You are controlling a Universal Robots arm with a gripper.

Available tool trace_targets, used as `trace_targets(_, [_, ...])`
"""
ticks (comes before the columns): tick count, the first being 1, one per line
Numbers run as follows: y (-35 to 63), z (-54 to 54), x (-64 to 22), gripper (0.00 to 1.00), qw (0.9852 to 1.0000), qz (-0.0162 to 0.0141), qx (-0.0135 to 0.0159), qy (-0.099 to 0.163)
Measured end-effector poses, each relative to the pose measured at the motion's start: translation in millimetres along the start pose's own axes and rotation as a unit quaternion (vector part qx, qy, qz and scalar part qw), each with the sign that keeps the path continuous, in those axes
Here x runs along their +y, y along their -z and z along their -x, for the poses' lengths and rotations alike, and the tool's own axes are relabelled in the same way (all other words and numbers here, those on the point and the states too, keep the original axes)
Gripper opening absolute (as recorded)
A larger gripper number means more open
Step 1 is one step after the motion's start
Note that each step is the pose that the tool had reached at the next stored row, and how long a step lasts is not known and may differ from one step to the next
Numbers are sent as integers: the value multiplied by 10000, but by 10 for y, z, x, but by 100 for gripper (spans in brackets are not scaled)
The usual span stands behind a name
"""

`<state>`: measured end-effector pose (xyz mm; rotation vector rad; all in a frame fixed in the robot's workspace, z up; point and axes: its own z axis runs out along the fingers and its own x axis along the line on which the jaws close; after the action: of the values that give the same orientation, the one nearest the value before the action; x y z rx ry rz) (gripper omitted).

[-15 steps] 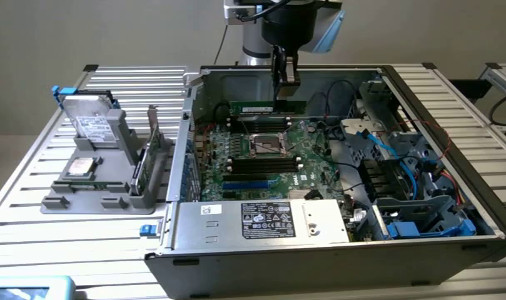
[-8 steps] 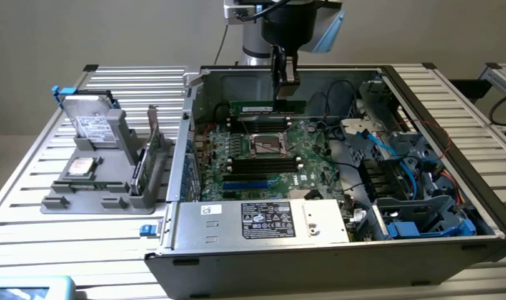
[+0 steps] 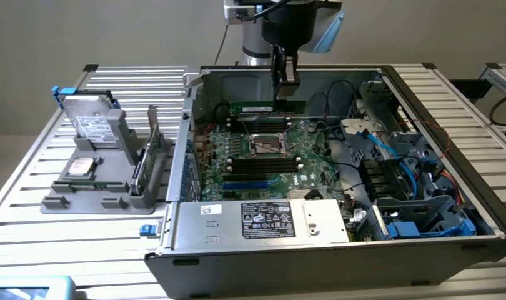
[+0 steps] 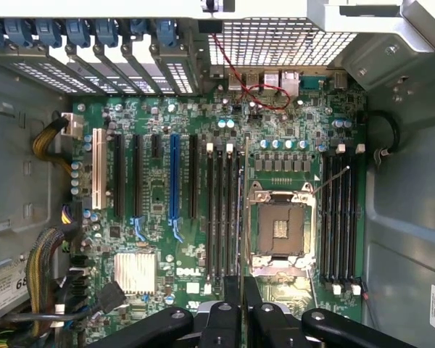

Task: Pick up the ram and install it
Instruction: 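Insert the ram into the slot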

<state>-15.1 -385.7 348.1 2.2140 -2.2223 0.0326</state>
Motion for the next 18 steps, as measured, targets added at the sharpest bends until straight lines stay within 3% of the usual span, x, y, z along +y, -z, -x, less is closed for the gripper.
trace_targets(5, [-19,1,1,14,10000,1,1,0])
trace_targets(14, [-161,3,3,14,10000,1,1,-1])
trace_targets(18, [-173,3,3,14,10000,0,20,0])
